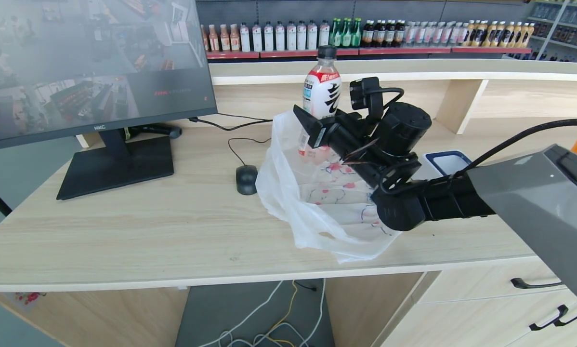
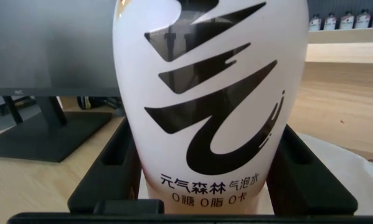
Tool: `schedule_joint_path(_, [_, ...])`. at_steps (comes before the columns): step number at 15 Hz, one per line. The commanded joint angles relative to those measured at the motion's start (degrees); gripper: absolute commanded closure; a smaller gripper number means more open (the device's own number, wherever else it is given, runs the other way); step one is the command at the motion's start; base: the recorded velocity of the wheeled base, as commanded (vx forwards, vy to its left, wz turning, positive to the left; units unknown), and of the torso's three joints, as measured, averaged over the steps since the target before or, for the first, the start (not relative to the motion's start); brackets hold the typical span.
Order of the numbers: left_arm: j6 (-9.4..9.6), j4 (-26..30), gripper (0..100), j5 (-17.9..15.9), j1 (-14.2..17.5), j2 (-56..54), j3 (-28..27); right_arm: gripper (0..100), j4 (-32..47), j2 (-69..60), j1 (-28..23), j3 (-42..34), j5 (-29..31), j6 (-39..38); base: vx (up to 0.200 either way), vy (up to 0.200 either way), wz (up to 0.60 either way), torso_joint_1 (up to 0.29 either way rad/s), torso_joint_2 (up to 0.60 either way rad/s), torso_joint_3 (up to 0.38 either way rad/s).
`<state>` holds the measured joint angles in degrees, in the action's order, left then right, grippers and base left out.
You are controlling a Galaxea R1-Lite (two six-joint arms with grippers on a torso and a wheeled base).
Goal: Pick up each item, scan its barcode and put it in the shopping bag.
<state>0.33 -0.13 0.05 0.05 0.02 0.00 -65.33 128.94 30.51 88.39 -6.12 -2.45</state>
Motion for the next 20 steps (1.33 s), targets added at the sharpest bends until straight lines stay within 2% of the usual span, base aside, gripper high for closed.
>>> schedule_joint_path(1, [0.02,-0.04,0,0.04,0.04,-0.02,0.00,100,-0.06,1.84,0.07,0.46,-0.03,-0.01,0.000,0.000,0.00,0.000,0.00,0.000])
schedule_joint_path(20, [0.02,-0.04,0,0.04,0.04,-0.02,0.00,100,-0.06,5.36,-0.37,1.08,0.06,3.77,0.000,0.000,0.00,0.000,0.00,0.000])
